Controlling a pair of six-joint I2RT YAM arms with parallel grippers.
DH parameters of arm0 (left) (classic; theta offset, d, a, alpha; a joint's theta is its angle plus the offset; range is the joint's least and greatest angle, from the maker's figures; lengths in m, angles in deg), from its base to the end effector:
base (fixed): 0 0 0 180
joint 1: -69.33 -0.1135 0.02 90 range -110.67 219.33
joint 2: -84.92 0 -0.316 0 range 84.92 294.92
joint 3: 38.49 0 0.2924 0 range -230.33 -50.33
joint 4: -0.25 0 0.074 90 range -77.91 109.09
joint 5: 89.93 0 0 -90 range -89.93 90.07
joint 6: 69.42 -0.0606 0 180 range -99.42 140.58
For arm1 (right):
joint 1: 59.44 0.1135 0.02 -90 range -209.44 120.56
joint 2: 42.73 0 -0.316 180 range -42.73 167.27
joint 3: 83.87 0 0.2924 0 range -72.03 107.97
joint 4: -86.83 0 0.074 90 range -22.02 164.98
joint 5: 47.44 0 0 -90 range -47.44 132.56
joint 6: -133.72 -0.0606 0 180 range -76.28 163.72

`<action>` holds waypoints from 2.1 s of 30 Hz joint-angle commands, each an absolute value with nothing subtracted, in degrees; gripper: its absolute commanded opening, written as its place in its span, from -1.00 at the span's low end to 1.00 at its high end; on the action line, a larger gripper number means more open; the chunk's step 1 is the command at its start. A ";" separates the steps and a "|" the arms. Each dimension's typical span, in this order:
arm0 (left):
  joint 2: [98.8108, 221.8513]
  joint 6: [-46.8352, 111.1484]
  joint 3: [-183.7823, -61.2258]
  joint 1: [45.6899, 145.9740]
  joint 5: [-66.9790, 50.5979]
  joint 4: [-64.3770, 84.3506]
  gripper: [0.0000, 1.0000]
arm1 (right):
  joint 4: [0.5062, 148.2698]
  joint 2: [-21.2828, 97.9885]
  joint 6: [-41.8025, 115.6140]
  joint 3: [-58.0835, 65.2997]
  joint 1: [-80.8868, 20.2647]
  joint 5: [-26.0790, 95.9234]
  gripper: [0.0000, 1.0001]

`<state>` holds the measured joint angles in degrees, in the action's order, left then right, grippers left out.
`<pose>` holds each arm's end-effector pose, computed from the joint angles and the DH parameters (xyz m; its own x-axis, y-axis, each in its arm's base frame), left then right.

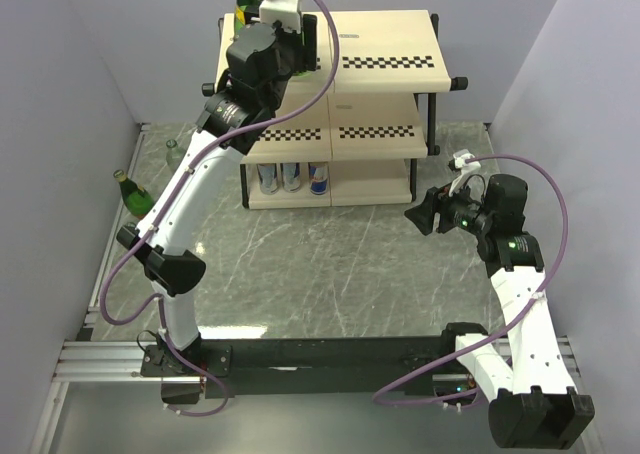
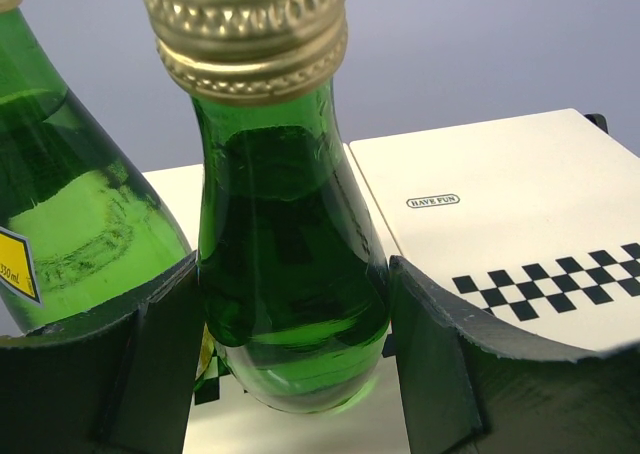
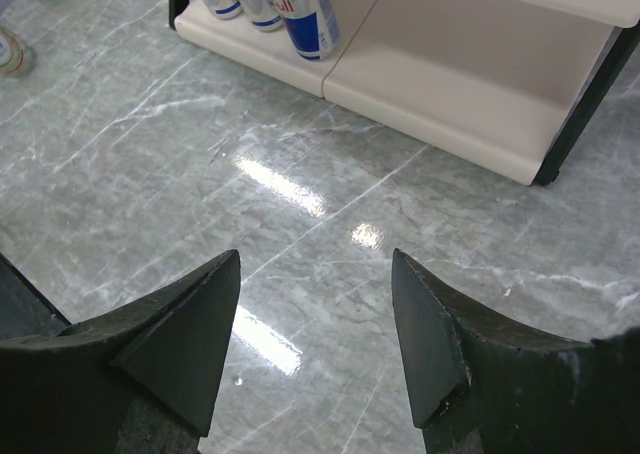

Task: Place and organize the beverage onto the shelf
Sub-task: Place the drink on the shelf.

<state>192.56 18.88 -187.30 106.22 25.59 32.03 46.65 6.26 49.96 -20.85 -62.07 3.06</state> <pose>0.3858 -0.2569 0.6281 0.1364 -0.0689 -0.9883 0.1978 0.9794 -0.0410 0.2063 0.0291 0.3696 -0.3795 -0.0665 -0.9228 -0.5796 0.7945 0.1811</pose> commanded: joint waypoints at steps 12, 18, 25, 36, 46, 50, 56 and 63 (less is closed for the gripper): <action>191.45 20.23 -191.13 105.98 24.42 21.23 -0.19 | 47.82 6.23 49.78 -21.05 -62.25 2.75 0.37; 191.80 20.14 -191.05 105.98 24.42 20.88 -0.05 | 47.82 6.23 49.78 -21.05 -62.34 2.84 0.37; 191.97 20.14 -191.05 105.98 24.42 20.88 0.07 | 47.83 6.23 49.87 -20.96 -62.34 2.92 0.37; 191.98 20.22 -190.96 105.98 24.59 20.62 0.22 | 47.83 6.14 49.87 -20.96 -62.25 3.10 0.37; 192.06 20.22 -190.87 105.98 24.59 20.44 0.29 | 47.91 6.14 49.87 -21.05 -62.16 3.36 0.37; 192.15 20.14 -190.87 105.98 24.68 20.44 0.32 | 47.91 6.14 49.87 -21.05 -62.25 3.36 0.37; 191.89 20.14 -190.43 105.98 24.68 20.35 0.37 | 47.91 6.14 49.87 -21.05 -62.25 3.54 0.37; 191.71 20.14 -190.43 105.98 24.68 20.35 0.46 | 47.91 6.05 49.87 -21.14 -62.25 3.45 0.37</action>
